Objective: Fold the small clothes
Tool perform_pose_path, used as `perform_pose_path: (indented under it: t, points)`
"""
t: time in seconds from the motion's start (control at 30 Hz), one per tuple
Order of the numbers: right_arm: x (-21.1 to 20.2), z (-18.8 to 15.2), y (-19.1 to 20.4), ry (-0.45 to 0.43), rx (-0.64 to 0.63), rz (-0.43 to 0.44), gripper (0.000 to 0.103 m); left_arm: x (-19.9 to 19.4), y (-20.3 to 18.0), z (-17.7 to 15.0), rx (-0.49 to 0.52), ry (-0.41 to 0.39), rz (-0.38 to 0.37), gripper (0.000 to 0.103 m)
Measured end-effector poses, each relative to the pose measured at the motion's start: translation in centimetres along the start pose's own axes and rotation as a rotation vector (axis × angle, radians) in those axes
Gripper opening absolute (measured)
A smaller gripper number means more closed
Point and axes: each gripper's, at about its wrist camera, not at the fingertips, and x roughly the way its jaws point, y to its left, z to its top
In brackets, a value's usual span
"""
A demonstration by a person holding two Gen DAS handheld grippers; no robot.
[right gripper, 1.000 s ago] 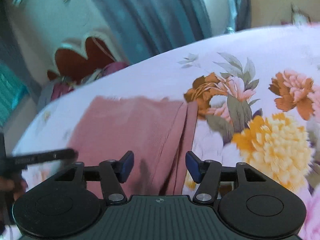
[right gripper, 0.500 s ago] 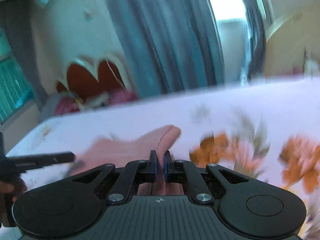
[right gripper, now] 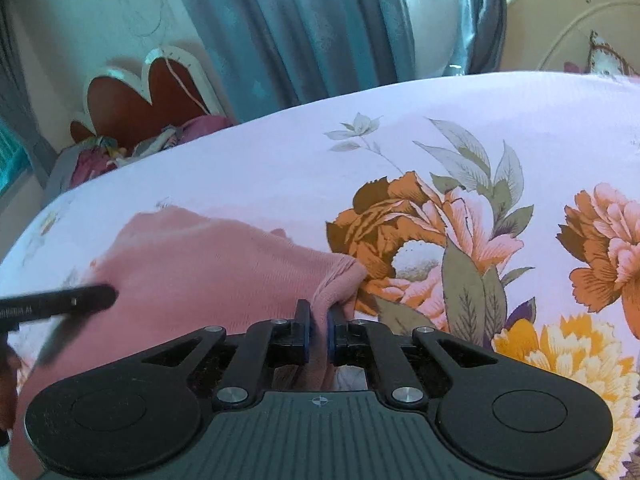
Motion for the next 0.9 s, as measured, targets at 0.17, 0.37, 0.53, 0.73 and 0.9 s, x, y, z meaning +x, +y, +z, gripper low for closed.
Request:
perform_pose_path:
  t: [0.17,0.37,0.53,0.73,0.9]
  points:
    - [-3.3,-0.3,0.2,0.020,0.065,0.023,0.026,-3.4,-0.4,-1.1,-0.004,-0.046,-0.043,0.020]
    - [-10.4,-6.7,-0.3,0.015,0.197,0.167,0.041,-8.9,0.1,-6.0,-0.032,-0.046,-0.050,0.020]
    - [-10.8,-9.8,1.5,0.091,0.206,0.198,0.041,-10.5,0.4,-8.0,-0.052,-0.032,-0.078,0.018]
    - [-10.3,-8.9,3.5,0.081,0.122,0.137,0.004,-9.0,-0.8,-7.6,-0.024,0.013,-0.059,0.017]
    - [-10.9,-9.0,3.7,0.133,0.044,0.025,0.003,-7.2,-2.5,-7.8,0.007,0.053,-0.057,0.017]
